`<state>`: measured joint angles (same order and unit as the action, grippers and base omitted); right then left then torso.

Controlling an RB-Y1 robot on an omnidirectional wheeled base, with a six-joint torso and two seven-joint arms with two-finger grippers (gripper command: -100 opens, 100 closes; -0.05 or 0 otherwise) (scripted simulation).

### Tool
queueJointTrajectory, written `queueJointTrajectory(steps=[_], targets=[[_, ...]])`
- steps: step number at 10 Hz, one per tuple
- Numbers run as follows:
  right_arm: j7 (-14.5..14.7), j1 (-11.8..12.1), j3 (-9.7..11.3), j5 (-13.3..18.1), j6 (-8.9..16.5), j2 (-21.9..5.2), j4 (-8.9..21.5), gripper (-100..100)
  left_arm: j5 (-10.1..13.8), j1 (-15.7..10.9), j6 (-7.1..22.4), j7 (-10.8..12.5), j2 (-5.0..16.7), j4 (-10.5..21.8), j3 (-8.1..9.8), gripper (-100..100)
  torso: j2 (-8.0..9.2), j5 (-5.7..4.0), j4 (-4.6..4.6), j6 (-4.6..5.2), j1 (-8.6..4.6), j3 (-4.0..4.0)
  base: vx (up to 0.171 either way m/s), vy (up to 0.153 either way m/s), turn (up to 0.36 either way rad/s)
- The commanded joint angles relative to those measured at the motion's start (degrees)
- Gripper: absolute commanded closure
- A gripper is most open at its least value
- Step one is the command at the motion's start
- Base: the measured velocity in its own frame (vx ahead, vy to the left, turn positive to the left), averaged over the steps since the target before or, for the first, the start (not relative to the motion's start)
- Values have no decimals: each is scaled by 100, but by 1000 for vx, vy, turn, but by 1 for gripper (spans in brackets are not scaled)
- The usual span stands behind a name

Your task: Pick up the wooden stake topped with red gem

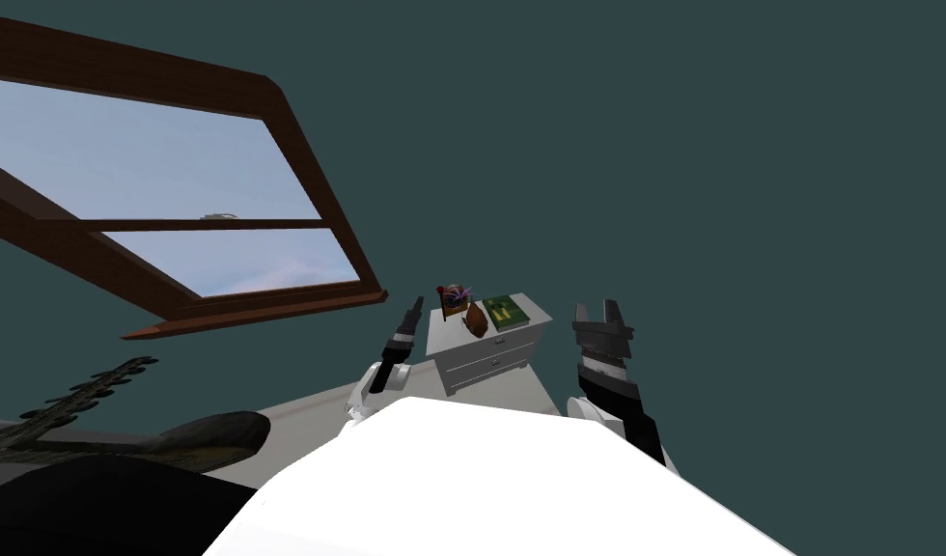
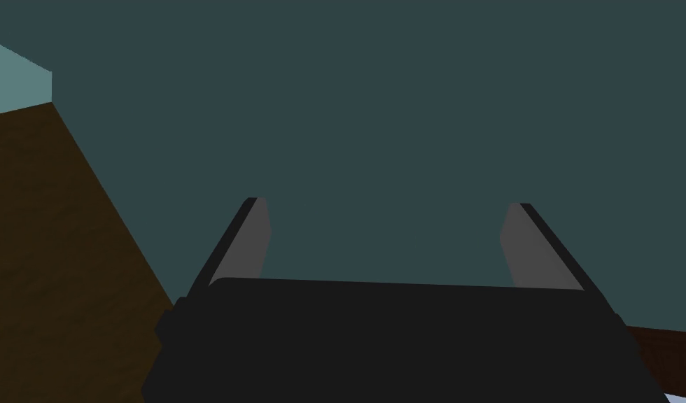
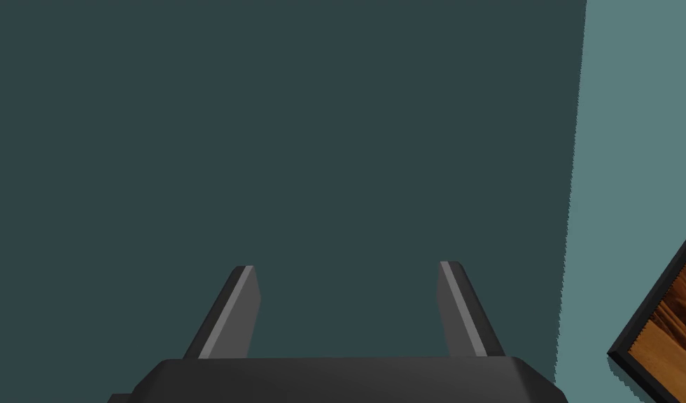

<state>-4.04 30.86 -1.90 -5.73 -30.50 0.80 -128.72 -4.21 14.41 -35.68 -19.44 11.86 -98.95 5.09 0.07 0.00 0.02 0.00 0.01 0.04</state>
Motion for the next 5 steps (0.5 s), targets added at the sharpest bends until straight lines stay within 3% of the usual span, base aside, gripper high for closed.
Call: queueJointTrajectory(steps=[1, 5], targets=[[0, 0, 0, 0, 0, 0, 0, 0, -49, -77, 0, -65, 42, 214, 14, -100, 0, 0, 0, 0, 0, 0, -15, -1, -46], [0, 0, 0, 0, 0, 0, 0, 0, -262, -369, -4, -303, 185, 843, 48, -100, 0, 0, 0, 0, 0, 0, -18, 0, -78]])
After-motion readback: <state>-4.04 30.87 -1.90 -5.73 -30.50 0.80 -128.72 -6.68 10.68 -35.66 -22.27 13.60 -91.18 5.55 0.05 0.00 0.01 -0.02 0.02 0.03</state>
